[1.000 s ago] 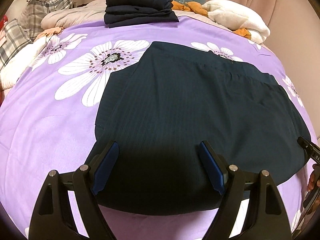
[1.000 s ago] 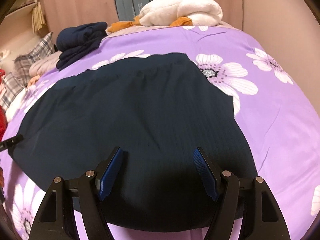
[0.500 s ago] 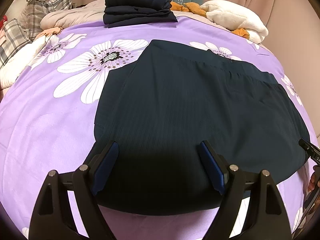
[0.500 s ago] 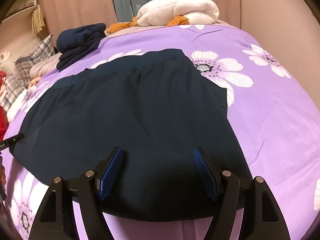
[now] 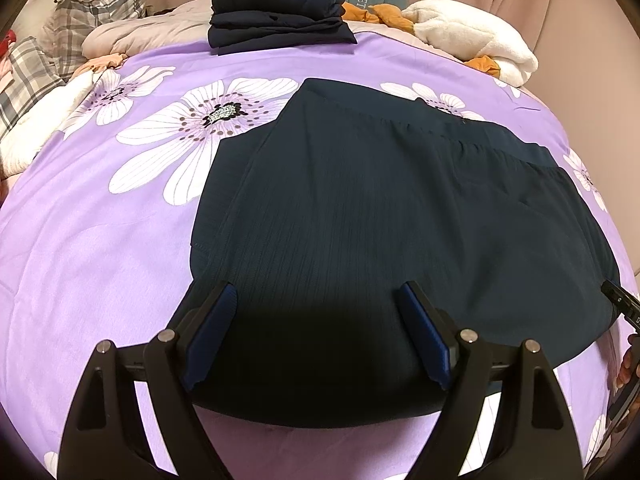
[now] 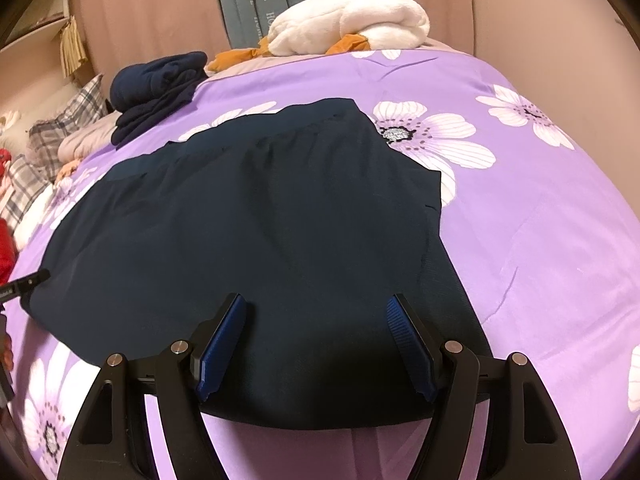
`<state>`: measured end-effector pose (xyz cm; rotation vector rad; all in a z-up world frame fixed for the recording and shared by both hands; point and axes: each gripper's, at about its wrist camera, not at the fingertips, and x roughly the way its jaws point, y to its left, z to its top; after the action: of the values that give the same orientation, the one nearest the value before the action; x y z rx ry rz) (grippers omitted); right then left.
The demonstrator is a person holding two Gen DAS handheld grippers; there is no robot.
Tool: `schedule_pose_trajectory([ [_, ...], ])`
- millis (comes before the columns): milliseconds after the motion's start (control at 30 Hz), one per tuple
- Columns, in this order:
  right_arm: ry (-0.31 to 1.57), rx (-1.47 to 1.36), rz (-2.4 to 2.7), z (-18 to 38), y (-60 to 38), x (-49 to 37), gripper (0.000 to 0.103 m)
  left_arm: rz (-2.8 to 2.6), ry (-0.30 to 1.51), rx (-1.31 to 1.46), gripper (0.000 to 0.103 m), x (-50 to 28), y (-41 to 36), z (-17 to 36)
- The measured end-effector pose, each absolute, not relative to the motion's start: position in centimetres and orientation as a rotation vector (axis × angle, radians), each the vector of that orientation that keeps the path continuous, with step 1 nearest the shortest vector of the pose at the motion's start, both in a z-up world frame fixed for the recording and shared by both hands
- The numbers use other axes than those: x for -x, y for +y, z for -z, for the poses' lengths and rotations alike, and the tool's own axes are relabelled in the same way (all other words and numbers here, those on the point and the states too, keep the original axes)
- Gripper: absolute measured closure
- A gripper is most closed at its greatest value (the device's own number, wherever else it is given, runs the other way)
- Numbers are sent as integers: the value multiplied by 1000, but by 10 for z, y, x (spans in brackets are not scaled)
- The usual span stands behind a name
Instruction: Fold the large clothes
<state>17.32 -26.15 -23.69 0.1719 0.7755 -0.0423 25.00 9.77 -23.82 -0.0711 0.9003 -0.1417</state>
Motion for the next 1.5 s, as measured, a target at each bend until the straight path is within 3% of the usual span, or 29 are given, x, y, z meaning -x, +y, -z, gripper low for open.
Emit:
schedule_pose_trajectory([
  [367,770,-181,49,236,-265,-167,31,127,899,73,13,-246,104,237],
  [1500,777,-194,74,234,-269,-158,31,106,905,78,11,-242,105,234],
])
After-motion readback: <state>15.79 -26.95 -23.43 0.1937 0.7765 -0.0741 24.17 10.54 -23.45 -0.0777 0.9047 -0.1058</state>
